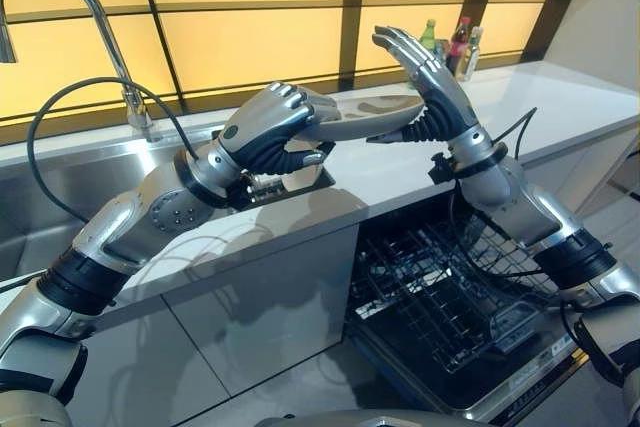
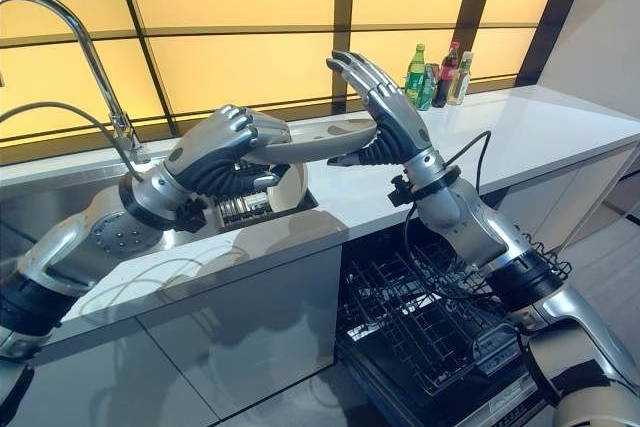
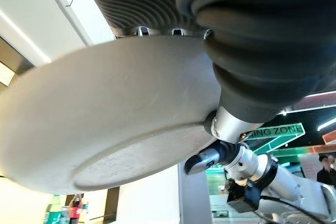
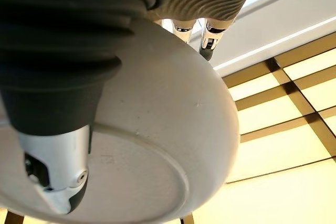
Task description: Pick up plates and place into dishwasher.
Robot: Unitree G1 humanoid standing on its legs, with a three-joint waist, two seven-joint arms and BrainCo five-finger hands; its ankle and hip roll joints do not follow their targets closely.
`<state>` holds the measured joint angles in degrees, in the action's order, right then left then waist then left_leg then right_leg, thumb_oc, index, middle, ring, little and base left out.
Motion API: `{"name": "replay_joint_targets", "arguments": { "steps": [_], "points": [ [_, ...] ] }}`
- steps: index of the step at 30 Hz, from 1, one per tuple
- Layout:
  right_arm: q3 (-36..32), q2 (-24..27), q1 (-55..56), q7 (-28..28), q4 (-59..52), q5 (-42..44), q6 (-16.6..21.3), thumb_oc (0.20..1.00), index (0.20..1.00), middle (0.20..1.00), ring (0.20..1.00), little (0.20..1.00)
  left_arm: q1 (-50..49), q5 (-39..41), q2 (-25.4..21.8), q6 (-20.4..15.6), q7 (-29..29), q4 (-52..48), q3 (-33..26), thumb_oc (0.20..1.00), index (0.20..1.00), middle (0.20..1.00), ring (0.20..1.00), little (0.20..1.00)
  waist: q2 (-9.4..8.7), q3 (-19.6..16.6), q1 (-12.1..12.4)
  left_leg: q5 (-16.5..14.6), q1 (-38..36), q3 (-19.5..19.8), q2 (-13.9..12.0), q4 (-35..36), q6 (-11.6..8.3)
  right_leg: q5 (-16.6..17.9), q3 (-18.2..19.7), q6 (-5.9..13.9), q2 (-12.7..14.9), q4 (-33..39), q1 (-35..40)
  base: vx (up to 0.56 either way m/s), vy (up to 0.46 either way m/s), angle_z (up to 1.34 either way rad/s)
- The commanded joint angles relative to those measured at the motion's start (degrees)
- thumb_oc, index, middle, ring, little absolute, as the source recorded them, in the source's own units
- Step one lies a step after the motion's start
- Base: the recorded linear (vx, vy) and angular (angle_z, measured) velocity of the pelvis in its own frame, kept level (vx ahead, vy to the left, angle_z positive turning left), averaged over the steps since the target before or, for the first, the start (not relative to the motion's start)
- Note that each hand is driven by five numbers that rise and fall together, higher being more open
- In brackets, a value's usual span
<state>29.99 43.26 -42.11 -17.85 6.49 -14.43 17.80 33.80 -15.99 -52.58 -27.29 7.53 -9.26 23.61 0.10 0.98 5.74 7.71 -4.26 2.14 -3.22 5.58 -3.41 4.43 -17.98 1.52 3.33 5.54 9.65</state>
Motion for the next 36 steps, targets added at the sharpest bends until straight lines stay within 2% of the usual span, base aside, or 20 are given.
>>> {"name": "replay_joint_targets", "arguments": {
  "steps": [1,2,3,9,21,22,24,27,30,33,36],
  "points": [
    [4.67,1.54,-10.97,3.59,2.62,3.43,1.09,1.0,1.0,1.0,1.0,1.0,10.04,5.1,2.62,-2.29,0.27,0.87,3.03,0.2,0.2,0.2,0.2,0.2,-0.39,1.8,2.01,-10.12,-1.62,0.42,1.25,-1.29,-0.27,-6.68,0.78,5.05,3.89,-0.84,-0.02,0.0,0.0,0.0],
    [4.68,1.4,-10.95,4.28,2.64,3.57,1.32,0.736,0.736,0.736,0.736,0.736,10.09,5.13,2.64,-2.33,0.29,0.89,3.1,0.2,0.2,0.2,0.2,0.2,-0.42,1.78,2.01,-10.14,-1.63,0.48,1.27,-1.28,-0.27,-6.68,0.77,5.06,3.89,-0.85,-0.03,0.0,0.0,0.0],
    [4.96,1.47,-11.0,5.65,2.41,4.48,1.86,0.2,0.2,0.2,0.2,0.2,10.3,5.45,2.65,-2.3,0.05,1.03,3.2,0.2,0.2,0.2,0.2,0.2,-0.49,1.71,2.03,-10.13,-1.67,0.49,1.24,-1.23,-0.26,-6.63,0.8,5.08,3.88,-0.82,-0.01,0.0,0.0,0.0],
    [5.63,1.81,-12.1,9.64,2.97,11.22,2.3,0.2,0.2,0.2,0.2,0.2,10.88,5.26,2.03,-2.07,0.19,1.62,3.53,0.2,0.2,0.2,0.2,0.2,-0.73,1.69,2.13,-10.04,-1.68,0.45,1.14,-1.2,-0.32,-6.59,0.66,5.03,3.95,-0.83,0.03,0.0,0.0,0.0],
    [0.01,-1.1,-6.23,10.23,3.29,15.16,4.73,0.2,0.2,0.2,0.2,0.2,8.58,4.62,2.5,1.27,-1.73,2.93,1.98,0.2,0.2,0.2,0.2,0.2,-0.25,1.98,1.08,-10.39,-2.27,-0.53,0.99,-1.24,-0.06,-6.54,1.78,5.08,3.84,-0.79,0.08,0.0,0.0,0.0],
    [-0.64,-1.2,-5.49,10.33,3.25,14.95,4.91,0.2,0.2,0.2,0.2,0.2,8.03,4.56,2.51,2.15,-2.17,3.31,1.77,0.31,0.31,0.31,0.31,0.31,-0.16,2.02,0.91,-10.44,-2.37,-0.71,0.94,-1.22,-0.05,-6.51,1.95,5.08,3.81,-0.78,0.08,0.0,0.0,0.0],
    [-1.72,-0.95,-4.25,10.53,3.17,14.89,5.09,0.2,0.2,0.2,0.2,0.2,7.19,4.82,2.09,4.34,-3.74,4.43,1.52,1.0,1.0,1.0,1.0,1.0,-0.08,2.16,0.49,-10.51,-2.58,-1.05,0.89,-1.23,-0.01,-6.44,2.36,5.11,3.73,-0.75,0.09,0.0,0.0,0.0],
    [-3.9,0.02,-1.41,11.18,2.64,14.25,5.39,0.2,0.2,0.2,0.2,0.2,6.03,3.46,1.15,6.87,-3.48,7.46,1.06,1.0,1.0,1.0,1.0,1.0,0.01,2.31,-0.44,-10.75,-2.98,-1.84,0.81,-1.24,0.11,-6.4,3.13,5.26,3.58,-0.73,0.08,0.0,0.002,-0.01],
    [-6.76,2.35,2.46,12.58,1.69,14.32,5.65,0.2,0.2,0.2,0.2,0.2,4.09,0.17,-1.05,8.48,0.23,12.53,-0.54,1.0,1.0,1.0,1.0,1.0,0.08,2.56,-1.73,-10.93,-3.41,-2.98,0.72,-1.23,0.31,-6.29,4.07,5.37,3.34,-0.65,0.0,0.01,0.007,-0.03],
    [-9.32,3.68,6.05,14.06,0.66,14.27,5.55,0.2,0.2,0.2,0.2,0.2,1.63,-2.95,-2.19,8.38,2.83,15.1,-2.47,1.0,1.0,1.0,1.0,1.0,0.12,2.67,-2.36,-11.05,-3.63,-3.76,0.61,-1.22,0.42,-6.21,4.71,5.45,3.2,-0.61,-0.09,0.01,0.009,-0.11],
    [-15.71,7.27,14.34,16.94,-2.31,15.26,5.74,0.2,0.2,0.2,0.2,0.2,-3.57,-7.36,-5.58,8.94,6.79,17.87,-6.55,1.0,1.0,1.0,1.0,1.0,0.16,3.26,-4.16,-11.23,-3.95,-5.05,0.42,-1.22,0.49,-6.08,5.94,5.63,2.98,-0.66,-0.34,0.01,0.01,-0.17]
  ]
}}
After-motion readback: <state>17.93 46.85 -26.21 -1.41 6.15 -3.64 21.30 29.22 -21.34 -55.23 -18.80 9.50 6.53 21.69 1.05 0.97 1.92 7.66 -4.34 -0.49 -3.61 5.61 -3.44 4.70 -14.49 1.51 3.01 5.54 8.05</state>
